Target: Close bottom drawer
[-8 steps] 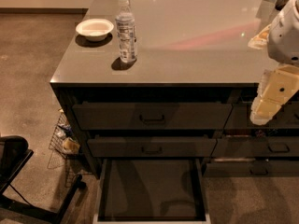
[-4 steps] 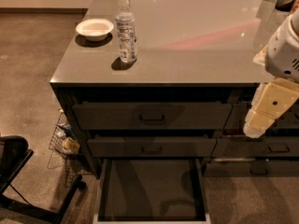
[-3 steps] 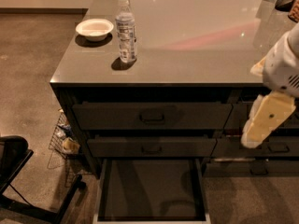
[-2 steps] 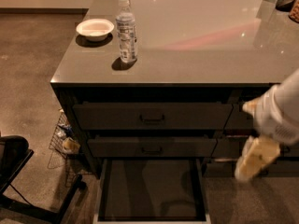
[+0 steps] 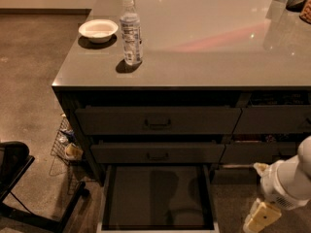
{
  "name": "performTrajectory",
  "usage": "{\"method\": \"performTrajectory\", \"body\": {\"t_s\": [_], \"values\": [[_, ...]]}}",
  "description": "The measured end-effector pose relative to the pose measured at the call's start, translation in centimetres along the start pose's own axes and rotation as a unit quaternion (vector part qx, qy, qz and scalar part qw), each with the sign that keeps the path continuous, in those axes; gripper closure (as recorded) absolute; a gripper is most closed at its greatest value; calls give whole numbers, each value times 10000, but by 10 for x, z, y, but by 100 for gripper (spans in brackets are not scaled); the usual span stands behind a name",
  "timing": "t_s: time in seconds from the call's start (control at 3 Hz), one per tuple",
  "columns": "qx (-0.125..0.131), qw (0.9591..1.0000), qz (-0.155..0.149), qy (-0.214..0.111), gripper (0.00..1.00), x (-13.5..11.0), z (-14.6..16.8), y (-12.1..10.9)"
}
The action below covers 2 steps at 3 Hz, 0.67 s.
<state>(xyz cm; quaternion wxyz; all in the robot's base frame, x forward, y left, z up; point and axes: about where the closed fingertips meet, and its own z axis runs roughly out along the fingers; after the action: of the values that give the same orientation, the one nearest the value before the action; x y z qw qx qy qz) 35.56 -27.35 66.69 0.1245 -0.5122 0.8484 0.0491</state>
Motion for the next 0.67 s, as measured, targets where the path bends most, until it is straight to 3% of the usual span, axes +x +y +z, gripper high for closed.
{"method": "performTrajectory", "body": {"t_s": [0.33, 0.67], "values": [[-114, 9997, 209, 23, 0, 28, 66, 2], [-115, 9997, 210, 19, 0, 28, 66, 2]]}}
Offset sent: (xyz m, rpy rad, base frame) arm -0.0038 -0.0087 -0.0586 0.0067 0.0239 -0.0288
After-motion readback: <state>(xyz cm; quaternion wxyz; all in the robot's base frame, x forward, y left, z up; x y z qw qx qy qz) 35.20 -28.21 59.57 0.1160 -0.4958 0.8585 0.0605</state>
